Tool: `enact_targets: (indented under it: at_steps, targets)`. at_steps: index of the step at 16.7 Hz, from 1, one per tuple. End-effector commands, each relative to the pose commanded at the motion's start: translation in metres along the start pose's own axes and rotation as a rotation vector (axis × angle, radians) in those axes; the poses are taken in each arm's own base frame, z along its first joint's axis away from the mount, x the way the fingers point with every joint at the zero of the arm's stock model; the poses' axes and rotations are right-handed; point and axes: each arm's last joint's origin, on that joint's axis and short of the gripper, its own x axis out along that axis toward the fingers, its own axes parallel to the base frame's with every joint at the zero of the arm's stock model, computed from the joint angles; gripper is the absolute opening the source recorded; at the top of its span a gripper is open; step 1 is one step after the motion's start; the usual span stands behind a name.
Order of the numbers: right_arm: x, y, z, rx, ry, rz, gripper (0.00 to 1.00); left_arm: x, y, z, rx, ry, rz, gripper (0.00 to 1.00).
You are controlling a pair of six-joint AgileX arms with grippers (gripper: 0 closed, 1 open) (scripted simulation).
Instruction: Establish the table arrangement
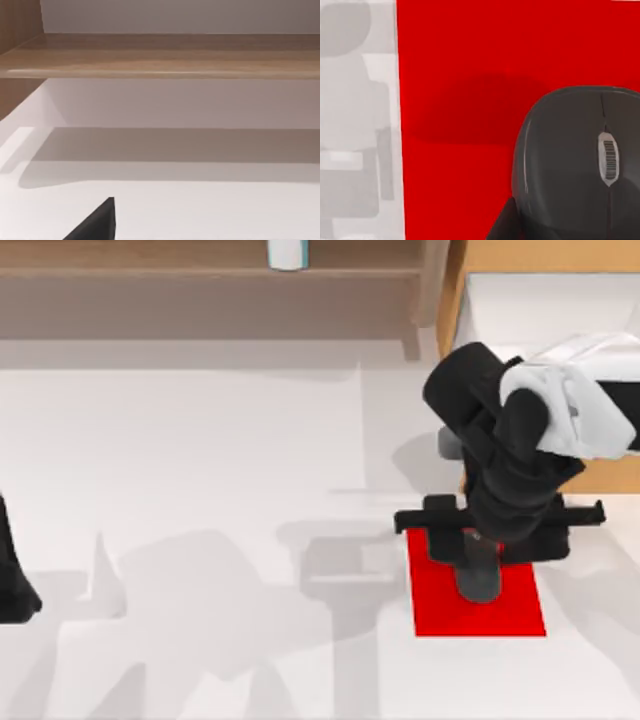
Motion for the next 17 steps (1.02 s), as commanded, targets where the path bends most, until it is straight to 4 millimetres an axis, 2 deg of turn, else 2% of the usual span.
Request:
enact_targets:
  at_steps: [13,17]
  targets:
    - [0.0000,0.0000,0.0000,0.000,0.000,0.000,0.98,0.0000,0.0000,0.0000,0.000,0.000,0.000,1.00]
    - [0.0000,0.0000,0.0000,0.000,0.000,0.000,1.00,0.0000,0.0000,0.0000,0.000,0.000,0.000,1.00]
